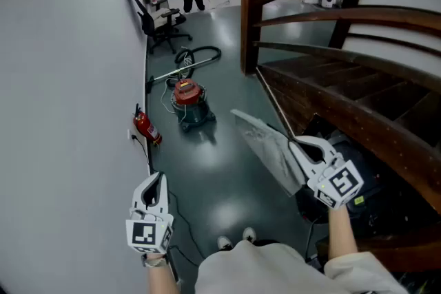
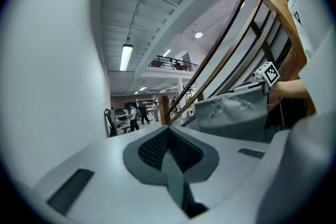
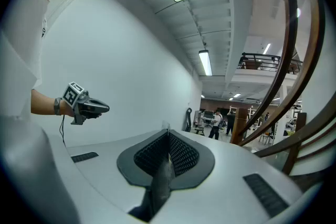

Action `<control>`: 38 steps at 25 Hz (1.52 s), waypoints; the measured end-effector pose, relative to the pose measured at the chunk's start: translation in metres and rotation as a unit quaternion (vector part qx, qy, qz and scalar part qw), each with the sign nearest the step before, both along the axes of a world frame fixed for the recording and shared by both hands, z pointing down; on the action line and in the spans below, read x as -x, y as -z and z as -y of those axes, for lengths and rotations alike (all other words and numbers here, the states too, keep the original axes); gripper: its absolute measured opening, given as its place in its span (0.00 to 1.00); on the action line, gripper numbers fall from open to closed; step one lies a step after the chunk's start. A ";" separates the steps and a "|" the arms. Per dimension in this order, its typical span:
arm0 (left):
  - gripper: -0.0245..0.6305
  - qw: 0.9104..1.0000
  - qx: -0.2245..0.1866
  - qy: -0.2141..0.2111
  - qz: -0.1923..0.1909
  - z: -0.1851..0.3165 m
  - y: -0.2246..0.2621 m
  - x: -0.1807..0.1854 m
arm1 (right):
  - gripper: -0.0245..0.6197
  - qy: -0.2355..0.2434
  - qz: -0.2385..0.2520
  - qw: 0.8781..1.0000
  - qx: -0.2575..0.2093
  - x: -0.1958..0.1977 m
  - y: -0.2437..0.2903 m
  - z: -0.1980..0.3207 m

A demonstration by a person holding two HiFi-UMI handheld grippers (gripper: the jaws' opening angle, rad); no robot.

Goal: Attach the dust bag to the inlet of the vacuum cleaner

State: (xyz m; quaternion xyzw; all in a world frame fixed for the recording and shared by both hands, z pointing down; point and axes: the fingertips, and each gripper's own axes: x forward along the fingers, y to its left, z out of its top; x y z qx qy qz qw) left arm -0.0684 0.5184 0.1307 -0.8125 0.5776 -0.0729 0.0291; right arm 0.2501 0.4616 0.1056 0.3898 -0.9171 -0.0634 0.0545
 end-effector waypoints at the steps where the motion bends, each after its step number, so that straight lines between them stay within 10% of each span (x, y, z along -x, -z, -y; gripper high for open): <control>1: 0.04 1.000 -0.002 -0.001 -0.003 0.001 0.000 0.000 | 0.08 0.001 -0.001 1.000 0.000 0.002 0.000 -0.001; 38: 0.04 1.000 0.000 0.009 -0.006 0.025 0.005 -0.037 | 0.08 0.077 0.051 0.995 0.027 0.019 -0.011 0.017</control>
